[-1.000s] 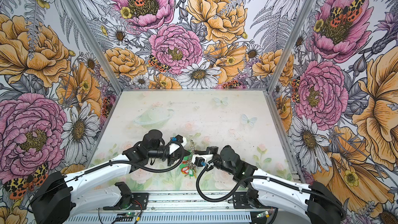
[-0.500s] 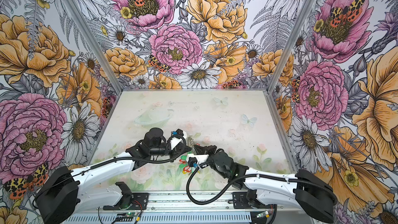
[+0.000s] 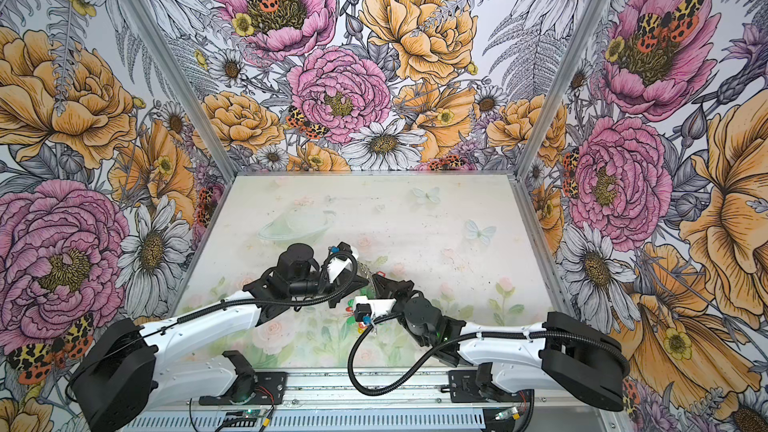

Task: Put the keys on the keyring

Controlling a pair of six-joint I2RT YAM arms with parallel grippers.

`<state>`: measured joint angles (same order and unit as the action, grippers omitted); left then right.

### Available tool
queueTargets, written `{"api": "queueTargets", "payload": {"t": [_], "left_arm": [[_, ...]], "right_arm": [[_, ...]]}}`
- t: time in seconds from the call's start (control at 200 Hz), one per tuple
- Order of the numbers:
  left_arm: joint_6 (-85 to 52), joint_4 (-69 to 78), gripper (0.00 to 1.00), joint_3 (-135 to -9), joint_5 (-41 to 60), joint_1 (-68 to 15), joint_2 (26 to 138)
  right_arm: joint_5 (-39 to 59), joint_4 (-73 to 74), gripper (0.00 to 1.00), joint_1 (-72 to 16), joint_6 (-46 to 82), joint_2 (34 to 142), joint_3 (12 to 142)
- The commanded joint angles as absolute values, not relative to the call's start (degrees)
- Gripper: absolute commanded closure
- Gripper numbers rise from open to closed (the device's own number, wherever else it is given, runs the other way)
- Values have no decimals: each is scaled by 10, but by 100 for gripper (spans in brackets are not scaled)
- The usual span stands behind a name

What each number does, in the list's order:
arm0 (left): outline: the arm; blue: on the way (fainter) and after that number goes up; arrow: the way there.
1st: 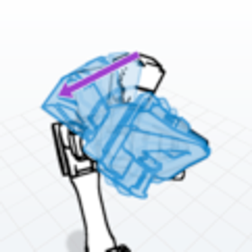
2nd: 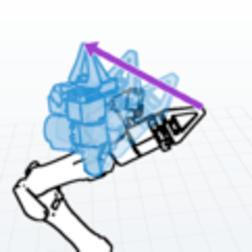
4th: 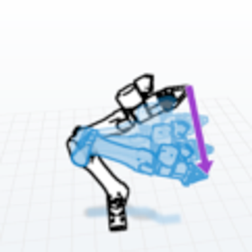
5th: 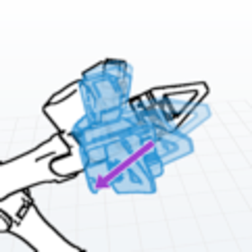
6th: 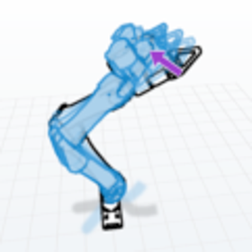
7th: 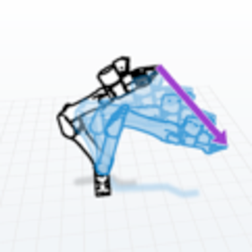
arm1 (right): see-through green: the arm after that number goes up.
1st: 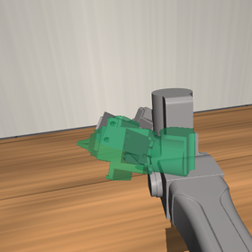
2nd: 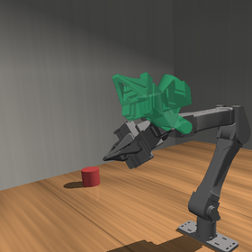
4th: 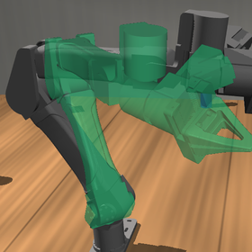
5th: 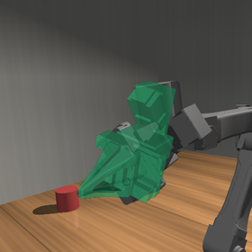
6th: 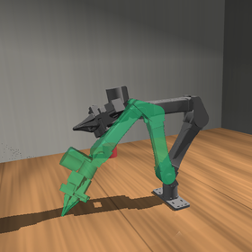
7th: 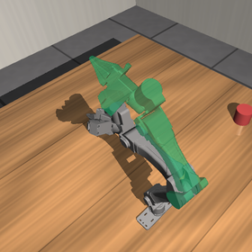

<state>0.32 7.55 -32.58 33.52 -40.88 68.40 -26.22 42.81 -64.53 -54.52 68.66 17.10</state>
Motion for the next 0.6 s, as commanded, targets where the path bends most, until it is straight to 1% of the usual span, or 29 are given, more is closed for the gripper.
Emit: {"api": "queueTargets", "payload": {"t": [0.0,0.395,0.47,0.596], "left_arm": [[-8,183,100,-339,396,-412,672],[0,195,100,-326,414,-410,663],[0,194,100,-326,412,-410,663],[9,180,100,-328,402,-411,665]], "right_arm": [[-288,411,100,-653,-583,725,165],[-295,410,100,-655,-582,749,173],[-272,401,100,-653,-559,736,169],[-191,318,91,-640,-502,680,172]]}}
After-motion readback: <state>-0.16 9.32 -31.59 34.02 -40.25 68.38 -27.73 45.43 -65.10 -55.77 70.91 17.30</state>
